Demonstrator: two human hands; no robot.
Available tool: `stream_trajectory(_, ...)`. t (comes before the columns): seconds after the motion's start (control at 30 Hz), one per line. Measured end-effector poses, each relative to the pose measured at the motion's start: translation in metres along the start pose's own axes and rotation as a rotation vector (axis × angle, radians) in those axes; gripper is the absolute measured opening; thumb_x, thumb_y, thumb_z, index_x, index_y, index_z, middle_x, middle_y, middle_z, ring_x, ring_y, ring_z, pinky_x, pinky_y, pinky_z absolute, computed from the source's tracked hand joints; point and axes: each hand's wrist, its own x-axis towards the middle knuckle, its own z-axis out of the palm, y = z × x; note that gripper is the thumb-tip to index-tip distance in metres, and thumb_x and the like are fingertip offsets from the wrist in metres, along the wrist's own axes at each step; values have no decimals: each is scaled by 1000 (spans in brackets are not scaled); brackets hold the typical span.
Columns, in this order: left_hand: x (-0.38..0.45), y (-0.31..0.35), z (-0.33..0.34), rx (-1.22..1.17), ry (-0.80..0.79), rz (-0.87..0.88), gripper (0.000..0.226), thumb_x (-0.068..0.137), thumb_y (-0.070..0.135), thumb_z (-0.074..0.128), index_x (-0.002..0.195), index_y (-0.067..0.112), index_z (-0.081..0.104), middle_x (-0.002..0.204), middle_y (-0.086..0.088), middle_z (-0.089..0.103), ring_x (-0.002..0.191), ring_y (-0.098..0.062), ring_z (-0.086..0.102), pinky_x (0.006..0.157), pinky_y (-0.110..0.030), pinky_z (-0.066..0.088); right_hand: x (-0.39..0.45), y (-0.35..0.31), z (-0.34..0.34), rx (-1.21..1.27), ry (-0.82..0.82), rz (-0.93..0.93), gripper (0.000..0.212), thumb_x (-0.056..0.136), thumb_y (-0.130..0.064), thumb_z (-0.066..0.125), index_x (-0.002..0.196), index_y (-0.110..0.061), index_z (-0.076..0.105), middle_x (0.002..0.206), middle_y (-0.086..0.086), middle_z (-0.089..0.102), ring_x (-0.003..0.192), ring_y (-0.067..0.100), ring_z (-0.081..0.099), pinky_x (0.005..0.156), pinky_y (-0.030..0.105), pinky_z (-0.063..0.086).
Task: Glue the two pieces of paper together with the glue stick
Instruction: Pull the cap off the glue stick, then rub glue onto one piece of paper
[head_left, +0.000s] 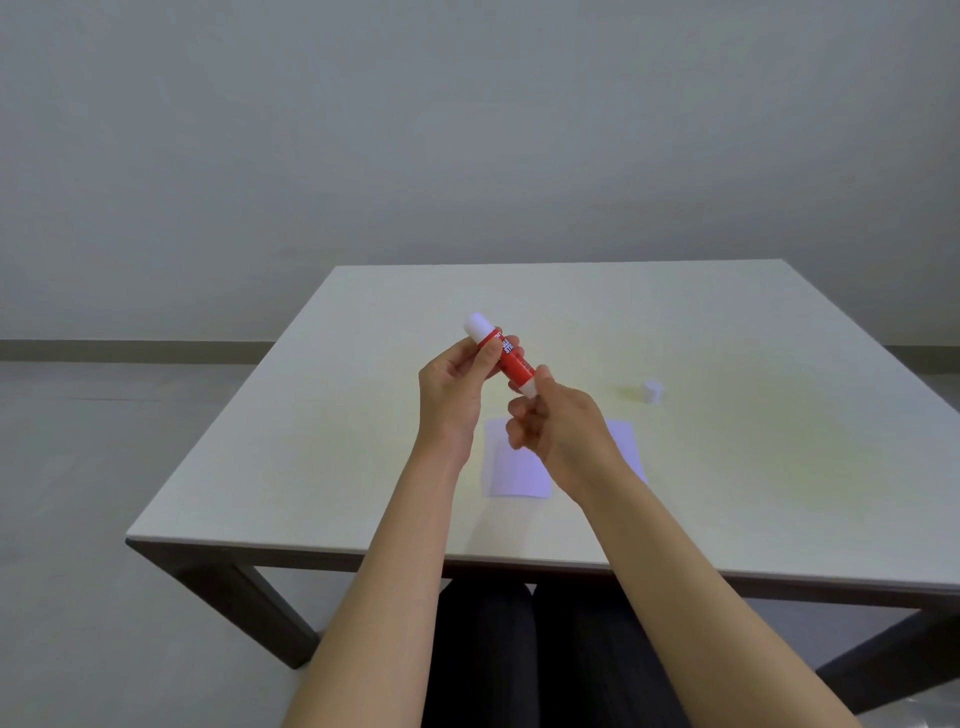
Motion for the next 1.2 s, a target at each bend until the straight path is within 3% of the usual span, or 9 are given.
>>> stream_trajectory(0.17,-3,-5,2,-17,-60,-11,11,86,20,66,93,17,75,95,-3,76,97,-23,71,90,-30,51,2,-3,-4,187,68,381,57,96,-51,36,56,-13,46,40,-2,33,28,13,25,31,17,20)
stream_trajectory(0.3,-3,-7,3,-69,-45,-35,8,84,22,69,87,20,75,99,-4,76,99,-22,70,90,-31,50,1,-1,-4,209,-9,218,60,93,-57,39,81,-5,65,56,6,57,41,19,51,43,23,47)
stream_trajectory(0.37,-3,-10,2,-42,-60,-43,10,84,24,69,90,20,74,104,-1,75,103,-17,69,89,-26,49,2,-1,-5,295,-62,116,43,93,-46,48,94,-6,65,65,5,62,49,18,58,53,26,53)
stream_trajectory(0.47,-2,-15,-1,101,-115,-33,27,84,27,70,111,24,70,117,13,69,110,3,60,83,-5,45,8,-6,-12,439,-1,39,17,93,-27,57,87,-11,62,57,-2,57,45,11,55,50,20,50)
stream_trajectory(0.57,3,-17,-23,263,-204,-136,54,88,25,65,139,18,47,138,9,53,122,5,50,88,-6,42,17,-13,-29,505,168,-19,19,89,-25,62,75,-14,60,58,-1,55,43,12,55,48,19,50)
stream_trajectory(0.67,5,-22,-50,828,-453,-236,67,90,38,60,147,22,30,154,6,31,143,-8,25,116,-32,22,25,-8,-46,223,253,-82,16,93,-22,55,86,-8,59,82,13,66,58,21,68,57,26,57)
stream_trajectory(0.77,4,-33,-64,1280,-639,-233,78,89,52,53,151,24,15,160,6,12,148,-11,0,117,-48,-9,29,7,-48,-58,237,-108,17,96,-17,49,97,0,54,92,24,67,66,27,71,63,31,60)
stream_trajectory(0.97,5,-43,-75,1390,-742,-136,94,80,64,56,151,33,3,161,8,-5,147,-11,-13,115,-50,-15,27,27,-38,-536,169,-297,6,90,-14,56,84,-14,59,68,-7,72,71,19,72,69,33,59)
stream_trajectory(1.2,7,-48,-79,1360,-738,-112,85,79,63,59,149,40,17,161,8,-2,147,-11,-12,115,-51,-16,24,35,-36,-655,180,-381,5,87,-17,56,89,-13,58,69,-10,73,70,9,71,70,30,57)
